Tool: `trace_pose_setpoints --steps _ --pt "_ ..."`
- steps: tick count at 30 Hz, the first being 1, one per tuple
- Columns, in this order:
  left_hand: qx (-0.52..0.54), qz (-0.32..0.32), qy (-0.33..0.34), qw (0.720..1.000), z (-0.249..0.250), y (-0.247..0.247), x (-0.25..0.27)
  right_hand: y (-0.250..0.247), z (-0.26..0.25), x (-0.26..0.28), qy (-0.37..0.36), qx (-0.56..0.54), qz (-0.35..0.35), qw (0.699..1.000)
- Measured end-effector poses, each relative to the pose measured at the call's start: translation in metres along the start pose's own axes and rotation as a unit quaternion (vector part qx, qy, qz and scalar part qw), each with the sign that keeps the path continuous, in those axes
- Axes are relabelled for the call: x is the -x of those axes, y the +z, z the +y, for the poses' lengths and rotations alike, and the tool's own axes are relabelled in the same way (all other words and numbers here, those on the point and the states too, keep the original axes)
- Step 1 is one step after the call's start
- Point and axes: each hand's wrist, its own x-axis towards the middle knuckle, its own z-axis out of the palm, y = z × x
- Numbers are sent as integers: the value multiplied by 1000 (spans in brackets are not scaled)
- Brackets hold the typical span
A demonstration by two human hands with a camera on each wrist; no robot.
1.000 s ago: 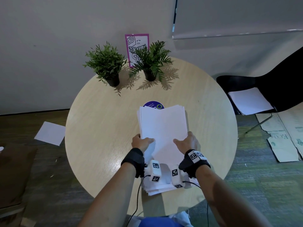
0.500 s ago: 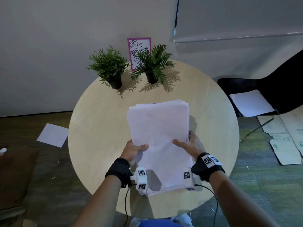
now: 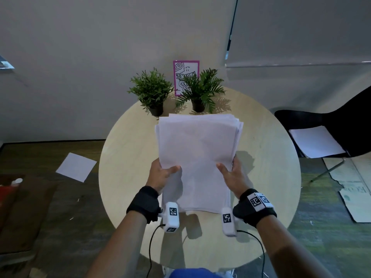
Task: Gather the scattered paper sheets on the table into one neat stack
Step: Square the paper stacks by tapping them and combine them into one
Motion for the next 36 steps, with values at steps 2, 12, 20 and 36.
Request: trace_pose_setpoints --steps 2,12,20,36 --pt "9 3 12 1000 8 -2 1 4 -8 -3 -15 1 10 1000" --pt "23 -13 -13 1000 31 -30 -6 25 -42 -21 -37 48 3 998" --pt "-28 44 -50 997 3 -73 -30 75 3 -57 45 120 -70 989" --pt "-219 155 -115 956 -67 -112 -64 162 45 -67 82 332 -44 939"
